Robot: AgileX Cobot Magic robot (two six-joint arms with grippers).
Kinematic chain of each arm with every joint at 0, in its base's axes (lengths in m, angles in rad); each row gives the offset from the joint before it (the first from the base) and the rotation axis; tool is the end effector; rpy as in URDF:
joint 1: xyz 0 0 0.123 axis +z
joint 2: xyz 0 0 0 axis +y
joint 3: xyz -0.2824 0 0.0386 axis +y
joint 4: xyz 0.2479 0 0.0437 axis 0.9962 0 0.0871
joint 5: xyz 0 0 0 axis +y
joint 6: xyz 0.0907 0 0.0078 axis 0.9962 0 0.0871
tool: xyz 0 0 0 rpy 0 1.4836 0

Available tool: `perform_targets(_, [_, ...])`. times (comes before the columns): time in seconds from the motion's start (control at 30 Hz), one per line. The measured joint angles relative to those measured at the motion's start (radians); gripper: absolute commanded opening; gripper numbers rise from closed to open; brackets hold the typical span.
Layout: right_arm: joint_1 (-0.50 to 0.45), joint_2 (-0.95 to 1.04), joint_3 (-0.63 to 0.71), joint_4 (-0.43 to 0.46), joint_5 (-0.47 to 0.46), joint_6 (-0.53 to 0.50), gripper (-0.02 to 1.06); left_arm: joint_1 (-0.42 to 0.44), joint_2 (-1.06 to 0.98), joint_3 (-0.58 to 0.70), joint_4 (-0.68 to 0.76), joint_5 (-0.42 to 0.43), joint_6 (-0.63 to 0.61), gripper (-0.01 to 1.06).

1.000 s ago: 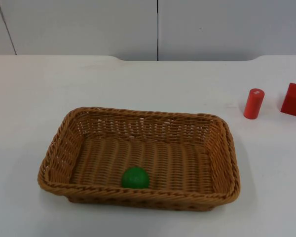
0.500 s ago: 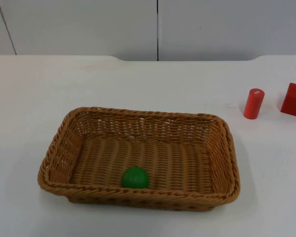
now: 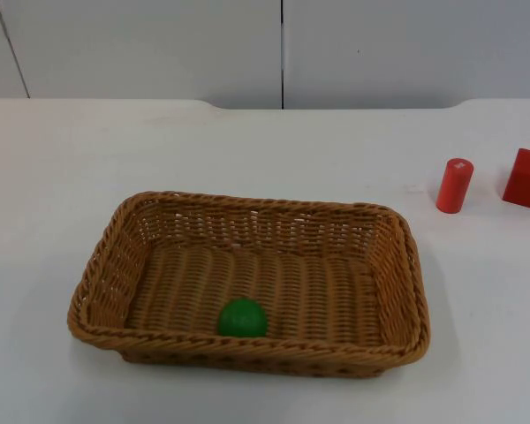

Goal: Pick up the basket with the left hand and place the object to the left of the red cylinder into the basket with the right hand.

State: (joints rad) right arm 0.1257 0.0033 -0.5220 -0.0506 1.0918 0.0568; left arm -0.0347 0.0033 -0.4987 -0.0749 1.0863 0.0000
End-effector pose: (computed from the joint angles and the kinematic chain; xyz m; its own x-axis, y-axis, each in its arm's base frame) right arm -0.0077 -0.0051 0.2808 -0.4655 -0.0251 -0.8847 -0.0703 0.9975 0.0087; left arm -0.0056 -0.0058 0.2750 -0.4843 -0.0181 -0.8747 0.0757 0.9952 -0.0625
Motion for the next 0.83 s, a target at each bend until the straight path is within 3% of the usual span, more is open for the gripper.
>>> perform_targets(0.33, [-0.007, 0.000, 0.000, 0.000, 0.000, 0.000, 1.05, 0.007, 0.000, 0.000, 0.001, 0.000, 0.000, 1.05])
perform_targets(0.63, [-0.007, 0.000, 0.000, 0.000, 0.000, 0.000, 1.05, 0.133, 0.000, 0.000, 0.001, 0.000, 0.000, 1.05])
perform_targets(0.83, [-0.007, 0.000, 0.000, 0.000, -0.002, 0.000, 1.05, 0.103, 0.000, 0.000, 0.002, 0.000, 0.000, 1.05])
